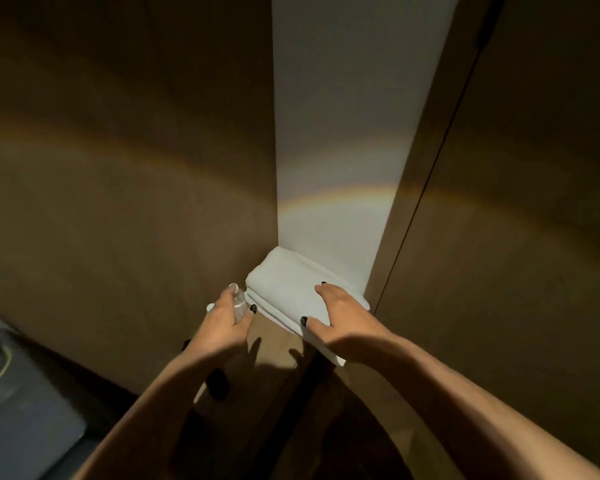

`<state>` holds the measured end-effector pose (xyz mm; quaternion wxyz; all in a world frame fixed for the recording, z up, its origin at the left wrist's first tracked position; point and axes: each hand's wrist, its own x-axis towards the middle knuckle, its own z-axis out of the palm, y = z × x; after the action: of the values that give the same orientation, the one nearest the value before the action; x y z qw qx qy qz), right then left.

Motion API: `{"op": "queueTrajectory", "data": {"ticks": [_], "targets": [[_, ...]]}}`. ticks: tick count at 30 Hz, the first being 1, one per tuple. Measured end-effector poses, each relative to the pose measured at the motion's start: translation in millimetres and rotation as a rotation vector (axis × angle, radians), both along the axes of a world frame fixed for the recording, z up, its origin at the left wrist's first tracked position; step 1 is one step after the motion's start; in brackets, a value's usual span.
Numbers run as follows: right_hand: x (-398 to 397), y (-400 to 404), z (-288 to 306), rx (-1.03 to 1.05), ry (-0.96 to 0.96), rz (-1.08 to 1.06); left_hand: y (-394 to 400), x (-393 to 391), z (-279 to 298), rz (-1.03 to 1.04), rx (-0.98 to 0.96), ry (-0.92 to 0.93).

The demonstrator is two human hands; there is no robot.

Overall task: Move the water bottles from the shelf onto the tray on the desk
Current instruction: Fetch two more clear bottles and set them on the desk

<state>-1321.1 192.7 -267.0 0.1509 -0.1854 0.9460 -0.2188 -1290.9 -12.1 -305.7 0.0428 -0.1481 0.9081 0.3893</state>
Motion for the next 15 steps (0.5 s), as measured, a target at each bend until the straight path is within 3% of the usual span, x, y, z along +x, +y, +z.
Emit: {"op": "queueTrajectory", "data": {"ticks": [5,15], "targets": [[-63,-16,-7,-0.004,0.108,0.037,-18,-50,-16,0.121,0.013,-0.004],[-194,-42,-45,0.045,-0.081,0.271,-45,-116,-42,0.299,0.034,-0.09]]}}
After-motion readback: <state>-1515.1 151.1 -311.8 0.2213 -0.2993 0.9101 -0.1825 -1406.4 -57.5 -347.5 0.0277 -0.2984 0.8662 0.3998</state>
